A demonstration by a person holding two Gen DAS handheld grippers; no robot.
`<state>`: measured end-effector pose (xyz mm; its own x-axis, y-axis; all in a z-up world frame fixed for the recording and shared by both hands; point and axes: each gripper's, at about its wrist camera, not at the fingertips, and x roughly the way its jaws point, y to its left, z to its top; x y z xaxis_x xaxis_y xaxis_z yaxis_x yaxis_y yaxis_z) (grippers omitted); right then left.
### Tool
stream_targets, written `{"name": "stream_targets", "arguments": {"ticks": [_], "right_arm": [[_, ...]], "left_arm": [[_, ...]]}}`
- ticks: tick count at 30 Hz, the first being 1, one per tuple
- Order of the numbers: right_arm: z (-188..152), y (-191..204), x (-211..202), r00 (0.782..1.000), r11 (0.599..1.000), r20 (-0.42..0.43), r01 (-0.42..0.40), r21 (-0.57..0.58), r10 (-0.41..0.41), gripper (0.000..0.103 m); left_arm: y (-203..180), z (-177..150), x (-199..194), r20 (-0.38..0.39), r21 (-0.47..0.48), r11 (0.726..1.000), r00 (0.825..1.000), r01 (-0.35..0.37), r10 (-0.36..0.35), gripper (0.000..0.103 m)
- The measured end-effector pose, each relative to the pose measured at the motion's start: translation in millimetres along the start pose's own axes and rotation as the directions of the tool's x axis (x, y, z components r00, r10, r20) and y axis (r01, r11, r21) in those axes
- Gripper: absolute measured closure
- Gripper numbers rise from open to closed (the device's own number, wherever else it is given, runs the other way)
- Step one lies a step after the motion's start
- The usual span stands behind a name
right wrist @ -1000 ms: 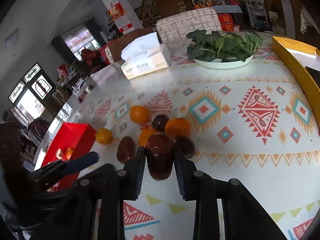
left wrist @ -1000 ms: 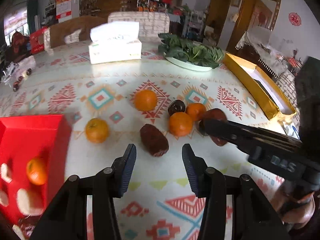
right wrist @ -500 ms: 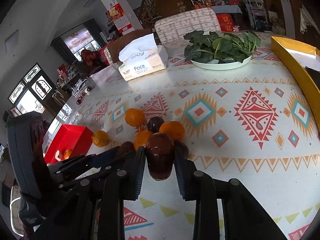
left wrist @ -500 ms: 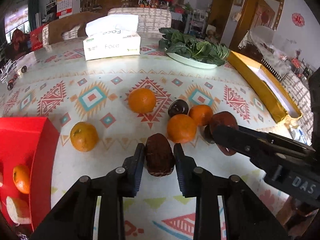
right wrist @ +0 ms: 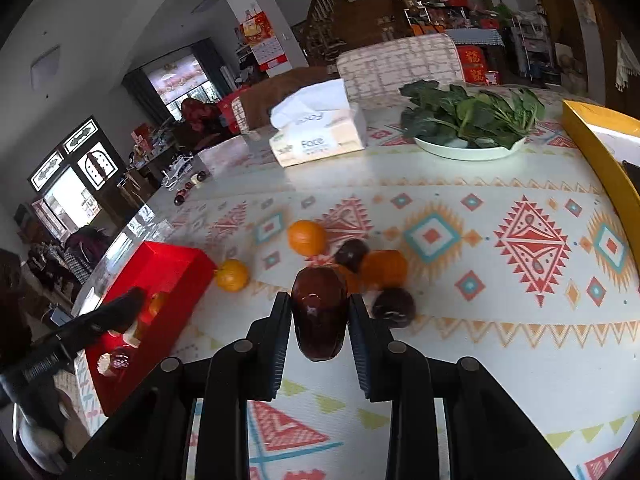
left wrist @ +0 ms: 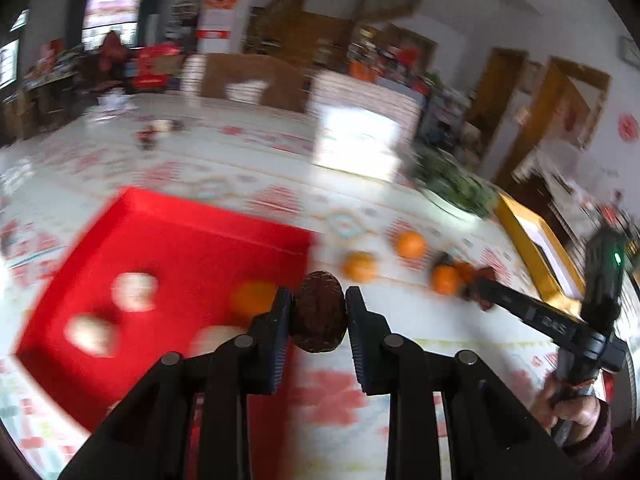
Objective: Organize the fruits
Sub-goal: 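Carry both dates into the red tray and open both tools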
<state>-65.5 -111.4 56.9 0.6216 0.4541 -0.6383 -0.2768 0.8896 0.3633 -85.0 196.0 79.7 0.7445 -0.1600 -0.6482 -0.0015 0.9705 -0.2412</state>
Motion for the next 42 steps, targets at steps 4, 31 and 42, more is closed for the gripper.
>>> {"name": "stream_targets", "arguments": {"ticks": [4,31,42], "right_arm": [[-2,30,5,0.999,0.999,-0.042,-0.029,-0.038,0.027,0.072],[-7,251,148,0.935,0.93,-0.338,-0.212,-0.3,0.105,0.071],[-16,256,173,0.925,0.928,-0.371,-0.205,-0.31,0.08,0.066]], "left_arm": [[55,13,-20,0.021,-0.058,0.995,0.996,-0.086,0.087,0.076],[172,28,40,-0.131,-0.183,0.969,0.98,-0.169,0.146,0.076],[177,27,25,-0.102,-0.221,0.964,0.986,-0.15,0.13,0.06]]}}
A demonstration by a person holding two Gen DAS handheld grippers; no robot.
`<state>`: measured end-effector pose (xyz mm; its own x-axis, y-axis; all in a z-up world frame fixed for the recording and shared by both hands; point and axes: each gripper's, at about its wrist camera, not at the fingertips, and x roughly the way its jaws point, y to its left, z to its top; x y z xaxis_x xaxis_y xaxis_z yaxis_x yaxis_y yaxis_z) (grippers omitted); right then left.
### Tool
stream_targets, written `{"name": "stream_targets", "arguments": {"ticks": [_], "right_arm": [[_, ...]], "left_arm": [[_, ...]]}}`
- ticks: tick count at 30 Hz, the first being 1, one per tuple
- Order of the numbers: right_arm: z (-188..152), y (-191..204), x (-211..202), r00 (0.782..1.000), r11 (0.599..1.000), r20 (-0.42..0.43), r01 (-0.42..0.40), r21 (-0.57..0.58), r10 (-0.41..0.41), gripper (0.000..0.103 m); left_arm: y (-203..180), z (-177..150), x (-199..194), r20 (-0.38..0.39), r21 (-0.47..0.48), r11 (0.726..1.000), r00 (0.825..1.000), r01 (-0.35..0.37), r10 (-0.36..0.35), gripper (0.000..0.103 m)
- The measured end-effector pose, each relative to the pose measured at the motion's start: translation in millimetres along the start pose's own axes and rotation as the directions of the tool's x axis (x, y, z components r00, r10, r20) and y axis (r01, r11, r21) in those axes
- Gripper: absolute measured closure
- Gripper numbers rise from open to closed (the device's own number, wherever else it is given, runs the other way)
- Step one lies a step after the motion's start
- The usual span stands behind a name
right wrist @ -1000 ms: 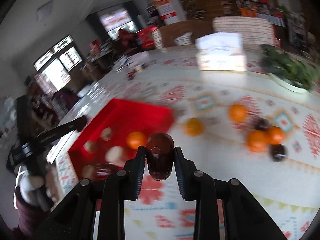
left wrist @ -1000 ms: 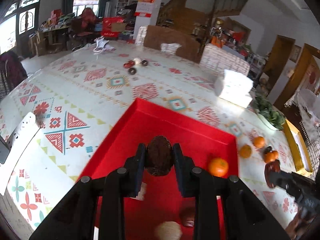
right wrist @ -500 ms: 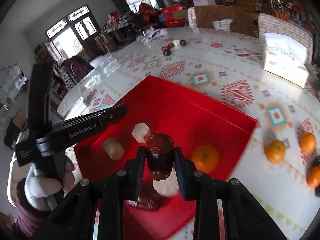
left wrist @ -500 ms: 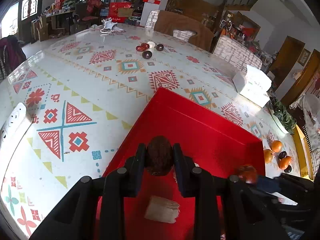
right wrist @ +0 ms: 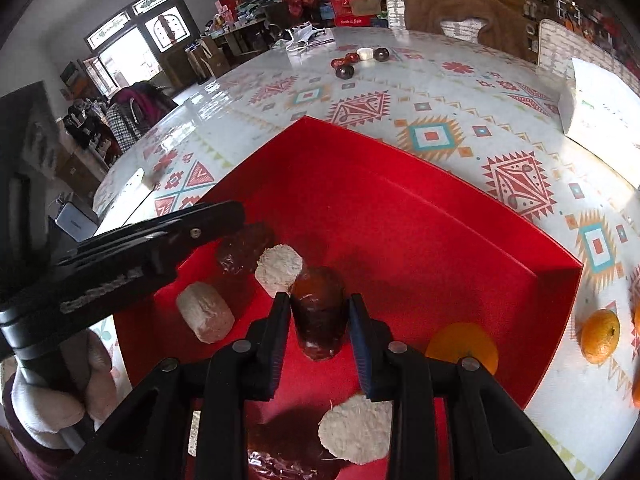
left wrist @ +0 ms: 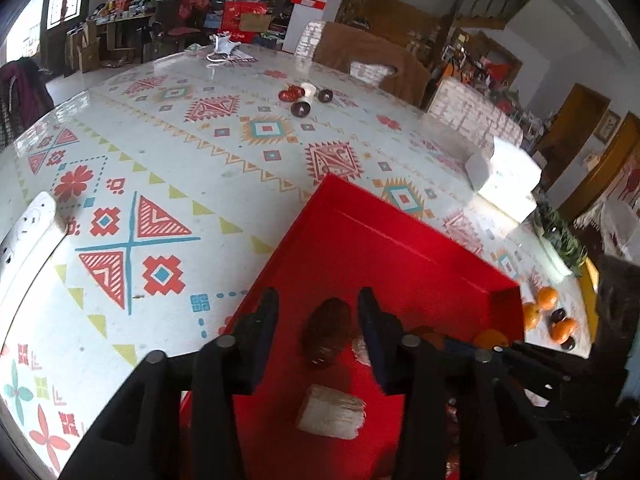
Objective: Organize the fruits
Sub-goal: 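Carry both dates into the red tray and open both tools, then move both open tools back toward the remaining fruits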
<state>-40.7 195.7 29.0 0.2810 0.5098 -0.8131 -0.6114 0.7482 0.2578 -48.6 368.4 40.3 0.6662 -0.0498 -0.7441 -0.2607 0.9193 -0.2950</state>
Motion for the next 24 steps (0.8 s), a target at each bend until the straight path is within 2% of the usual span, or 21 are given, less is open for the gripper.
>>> {"name": "stream_targets", "arguments": {"ticks": [3,6,8,10,11,19,24], "right_arm": [[0,1,-7,1.0,1.0,0.019,-0.006,0.002,0.006,0.051],[-1,3,-21,0.999,1.0,0.053,-0.003,-0.005,0.004,0.05],[-1,3,-30,0.997,1.0,0.073,-0.005,0.0,0.005,0.05],[-3,0,-44,0.995,1.0,0.1,-0.013,0.017,0.012,0.05],[-4,-2,-50,0.994,1.0,0.112,-0.017,0.025,0.014,0.05],[-29,-27,-100,0.983,0.996,0.181,-0.005,0.09,-0.012,0.048],[-64,-59,-136,0.974,0.991,0.211,0.054,0.125,-0.08,0.046]], "left_arm": [[4,0,-14,0.023,-0.037,0.999,1.0,0.013,-0.012,0.051],[6,-2,-30,0.046,-0.071,0.996,0.998,0.048,-0.045,0.045],[2,-6,-44,0.072,-0.077,0.994,0.995,0.071,-0.065,0.038],[-4,-10,-55,0.097,-0.073,0.994,0.993,0.081,-0.074,0.025],[-11,-15,-63,0.113,-0.067,0.994,0.991,0.082,-0.074,0.023],[-50,-46,-95,0.125,-0.056,0.982,0.977,0.181,-0.173,0.021],[-78,-67,-105,0.112,0.002,0.983,0.977,0.183,-0.182,0.021]]}}
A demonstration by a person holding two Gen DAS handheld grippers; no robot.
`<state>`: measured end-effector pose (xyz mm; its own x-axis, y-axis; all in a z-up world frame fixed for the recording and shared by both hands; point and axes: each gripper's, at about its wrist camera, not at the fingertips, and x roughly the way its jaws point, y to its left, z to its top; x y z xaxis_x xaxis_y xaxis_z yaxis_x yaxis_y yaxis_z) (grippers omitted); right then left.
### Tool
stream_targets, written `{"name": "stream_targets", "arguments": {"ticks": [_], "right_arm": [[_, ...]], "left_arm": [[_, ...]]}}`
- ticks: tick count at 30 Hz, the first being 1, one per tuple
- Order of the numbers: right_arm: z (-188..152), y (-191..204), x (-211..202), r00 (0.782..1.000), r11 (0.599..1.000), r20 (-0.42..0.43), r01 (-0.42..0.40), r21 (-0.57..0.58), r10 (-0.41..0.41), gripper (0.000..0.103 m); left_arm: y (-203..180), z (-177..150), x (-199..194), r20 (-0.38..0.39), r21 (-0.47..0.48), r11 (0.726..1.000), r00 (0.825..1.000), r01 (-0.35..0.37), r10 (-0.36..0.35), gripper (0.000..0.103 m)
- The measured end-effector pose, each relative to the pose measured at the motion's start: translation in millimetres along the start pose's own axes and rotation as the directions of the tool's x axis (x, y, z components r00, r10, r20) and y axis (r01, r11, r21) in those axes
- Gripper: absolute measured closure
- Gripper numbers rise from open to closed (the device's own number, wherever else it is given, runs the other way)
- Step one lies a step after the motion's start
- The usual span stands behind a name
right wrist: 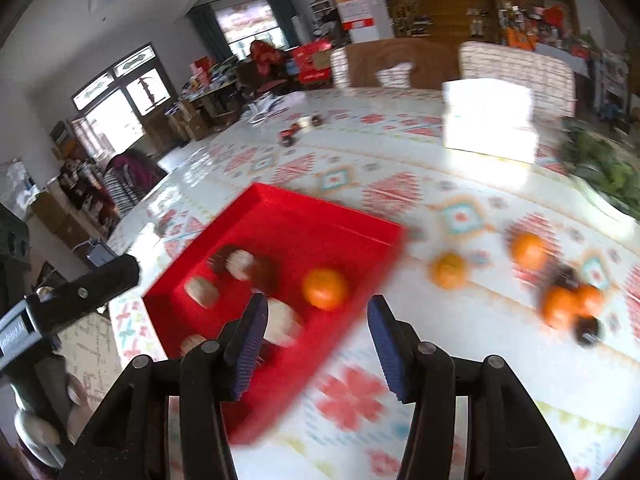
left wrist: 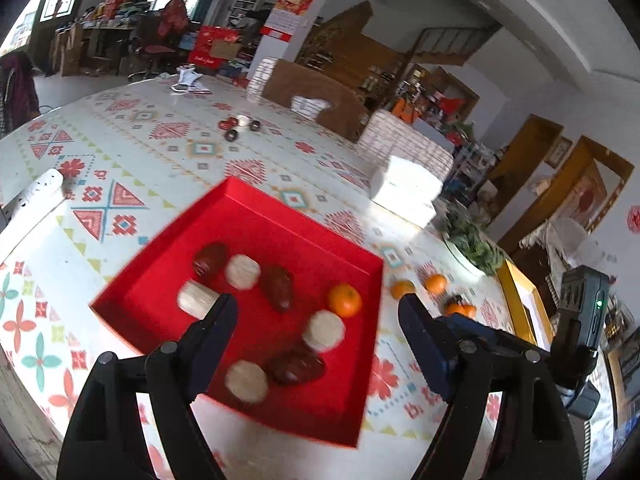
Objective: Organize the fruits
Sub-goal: 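Move both open tools back toward the remaining fruits, then grasp an orange with the left tool while the right tool grasps a dark plum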
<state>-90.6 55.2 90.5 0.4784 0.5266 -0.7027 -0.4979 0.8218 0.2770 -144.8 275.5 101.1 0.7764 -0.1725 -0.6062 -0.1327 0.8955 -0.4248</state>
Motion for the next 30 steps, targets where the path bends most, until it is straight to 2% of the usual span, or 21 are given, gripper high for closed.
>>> {"name": "stream_targets", "arguments": {"ticks": [6,9,14,20,23,30], "right_arm": [[-31,-77,-60,0.991,0.988,0.03,0.128,0.085,-0.131,0.046],[-41,-123,-88,0.977,0.965,0.043,0.197,0.175,-0.207,0.045],[-50,-168,-114,0.959,0.928,0.064,0.25,0.277,-0.277,0.045],[-49,-193,-98,0.962,0.916,0.049,0.237,0.324,-0.267,0.045],[-47,-193,-78,0.969,0.925,0.023,0.227,0.304,-0.245,0.045],[-38,-191,-35,0.963,0.936,-0.02,0.266,0.232,-0.268,0.045]], "left_arm": [[-21,-19,11,-0.045,0.013,1.0,0.999,0.02,-0.02,0.021],[-36,-29,24,-0.082,0.019,0.999,0.996,0.041,-0.039,0.021],[-63,-43,39,-0.13,0.082,0.995,0.99,0.057,-0.046,0.021],[-83,-53,55,-0.165,0.178,0.983,0.986,0.035,-0.005,0.021],[-89,-56,62,-0.175,0.209,0.977,0.984,0.044,-0.006,0.021],[-107,-54,81,-0.195,0.242,0.967,0.98,0.078,-0.031,0.021]]}}
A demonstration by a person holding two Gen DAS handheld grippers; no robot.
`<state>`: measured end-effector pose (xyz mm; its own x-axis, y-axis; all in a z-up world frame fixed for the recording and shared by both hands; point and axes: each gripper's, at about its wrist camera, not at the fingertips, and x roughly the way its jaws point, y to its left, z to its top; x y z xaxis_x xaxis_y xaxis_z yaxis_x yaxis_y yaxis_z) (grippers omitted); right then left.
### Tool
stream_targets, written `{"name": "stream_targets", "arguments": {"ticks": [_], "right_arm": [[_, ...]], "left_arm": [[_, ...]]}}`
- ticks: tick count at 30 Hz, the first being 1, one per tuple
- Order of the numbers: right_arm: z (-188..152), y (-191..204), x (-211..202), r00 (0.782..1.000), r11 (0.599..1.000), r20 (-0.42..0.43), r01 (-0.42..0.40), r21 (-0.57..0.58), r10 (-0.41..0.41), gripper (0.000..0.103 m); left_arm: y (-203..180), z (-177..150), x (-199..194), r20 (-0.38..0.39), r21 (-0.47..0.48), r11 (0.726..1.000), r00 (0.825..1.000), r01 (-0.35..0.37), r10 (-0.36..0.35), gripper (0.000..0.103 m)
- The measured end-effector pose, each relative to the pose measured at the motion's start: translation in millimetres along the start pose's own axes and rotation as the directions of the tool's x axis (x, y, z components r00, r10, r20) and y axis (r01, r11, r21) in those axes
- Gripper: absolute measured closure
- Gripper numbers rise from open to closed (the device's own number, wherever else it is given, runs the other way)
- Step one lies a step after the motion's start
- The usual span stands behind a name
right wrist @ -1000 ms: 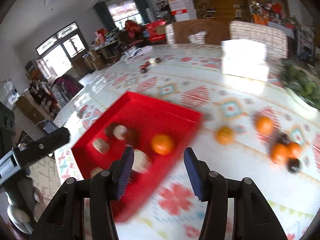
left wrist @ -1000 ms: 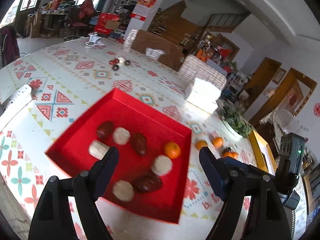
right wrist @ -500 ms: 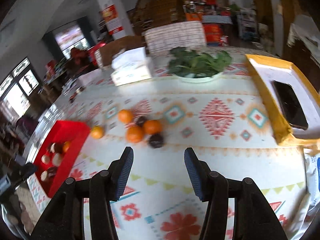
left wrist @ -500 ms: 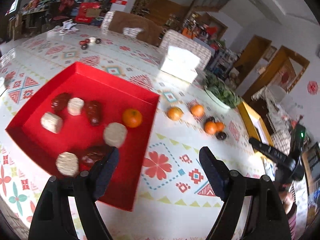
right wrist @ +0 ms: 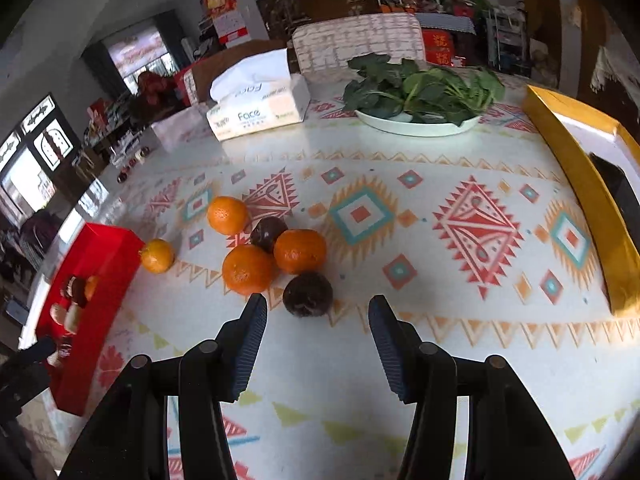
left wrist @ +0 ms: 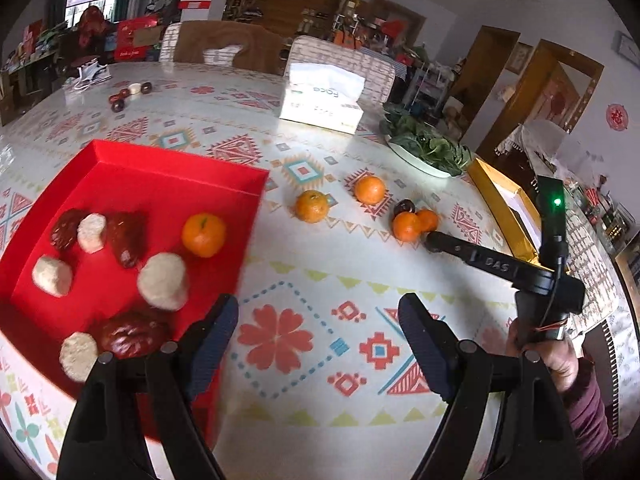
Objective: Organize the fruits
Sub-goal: 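Grasp an orange with the left tool while the right tool grasps a dark plum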
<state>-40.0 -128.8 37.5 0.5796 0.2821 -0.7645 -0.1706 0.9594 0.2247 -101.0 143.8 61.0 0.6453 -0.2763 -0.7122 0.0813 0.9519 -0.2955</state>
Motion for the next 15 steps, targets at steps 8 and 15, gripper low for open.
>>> {"name": "stream_targets", "arguments": {"ticks": [8,15], "right_arm": [[1,6,16,1.0,0.998,-0.001,0.029,-0.057,-0.029,0.049],[0,-1,12,1.0,1.0,0.013,-0.008,-0.021,0.008,0.071]], "left_arm": [[-11,20,23,-0.006,0.008,1.0,1.0,0.005,-0.005,0.021],[-37,34,52,-0.034,0.046,0.999,0.999,0.024,-0.022,0.021]]}}
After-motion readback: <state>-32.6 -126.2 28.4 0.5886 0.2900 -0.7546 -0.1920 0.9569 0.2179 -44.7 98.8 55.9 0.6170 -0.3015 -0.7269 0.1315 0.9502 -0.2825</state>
